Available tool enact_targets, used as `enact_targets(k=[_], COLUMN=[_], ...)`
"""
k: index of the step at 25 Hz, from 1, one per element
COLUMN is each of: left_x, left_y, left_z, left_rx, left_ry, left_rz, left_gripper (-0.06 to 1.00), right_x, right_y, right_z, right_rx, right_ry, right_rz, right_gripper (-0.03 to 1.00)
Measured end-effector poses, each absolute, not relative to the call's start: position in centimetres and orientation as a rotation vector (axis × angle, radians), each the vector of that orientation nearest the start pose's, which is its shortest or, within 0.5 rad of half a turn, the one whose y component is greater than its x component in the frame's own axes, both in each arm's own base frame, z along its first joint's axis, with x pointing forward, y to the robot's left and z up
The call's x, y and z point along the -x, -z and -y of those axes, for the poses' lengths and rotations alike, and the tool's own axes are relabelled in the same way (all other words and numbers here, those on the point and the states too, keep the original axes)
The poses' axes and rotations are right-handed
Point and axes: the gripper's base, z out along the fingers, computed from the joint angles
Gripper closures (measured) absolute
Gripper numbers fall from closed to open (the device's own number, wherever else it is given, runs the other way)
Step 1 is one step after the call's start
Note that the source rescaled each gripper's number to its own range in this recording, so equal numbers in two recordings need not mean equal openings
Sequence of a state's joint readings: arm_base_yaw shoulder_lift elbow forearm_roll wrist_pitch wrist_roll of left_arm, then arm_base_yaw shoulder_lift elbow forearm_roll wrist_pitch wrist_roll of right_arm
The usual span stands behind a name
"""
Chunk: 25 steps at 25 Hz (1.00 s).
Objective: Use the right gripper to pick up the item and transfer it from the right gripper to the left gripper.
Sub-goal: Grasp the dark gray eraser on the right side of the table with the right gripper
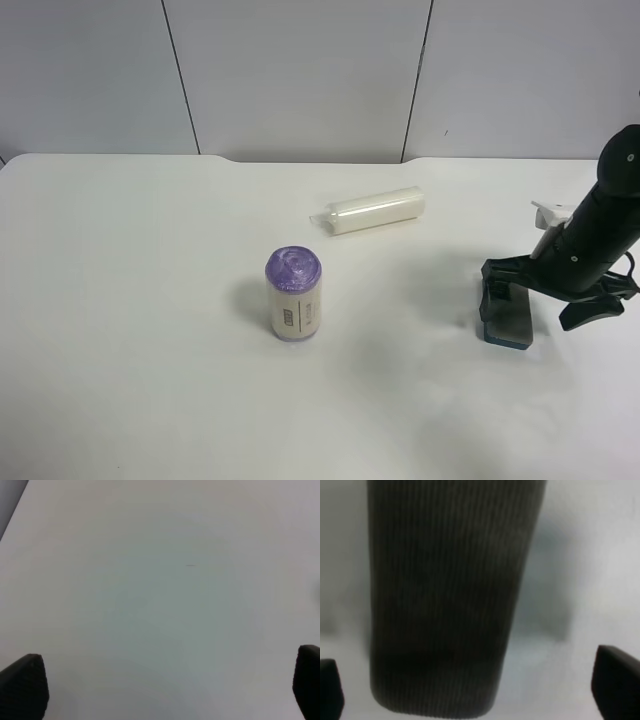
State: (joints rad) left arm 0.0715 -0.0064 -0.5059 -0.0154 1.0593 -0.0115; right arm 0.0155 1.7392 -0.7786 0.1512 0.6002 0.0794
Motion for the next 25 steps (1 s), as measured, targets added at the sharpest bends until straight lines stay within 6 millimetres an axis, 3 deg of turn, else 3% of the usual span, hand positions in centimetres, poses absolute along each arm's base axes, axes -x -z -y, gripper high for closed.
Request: enact_targets(k=[7,20,23,25], left_x=[0.6,0.6,0.6,0.6], left_y=[-27.9,-27.9,-27.9,-27.9], left_z=[0.2,0.2,0.2,0.2], left_rx=[0.084,0.084,0.084,0.084], left_ry=[-0.019,-0.019,-0.019,-0.019], left_rz=[-2.029,-2.029,-2.029,-2.029], left_gripper=[-0.06,-0.06,-0.06,-0.06], right_x=[-27.3,-27.5,-27.5,-27.5], right_y=[-11.2,-11.1,-11.1,-11.1], right_z=[-1.2,-1.2,-1.2,-1.2], right_rx=[-0.293,-0.294,-0.294,-0.294], right_ry=[-0.142,-0.14,-0.14,-0.14], right_rz=[-3.08,-3.058,-3.057,-3.057], right_gripper=[-0.03,-0.02,0.08,0.23])
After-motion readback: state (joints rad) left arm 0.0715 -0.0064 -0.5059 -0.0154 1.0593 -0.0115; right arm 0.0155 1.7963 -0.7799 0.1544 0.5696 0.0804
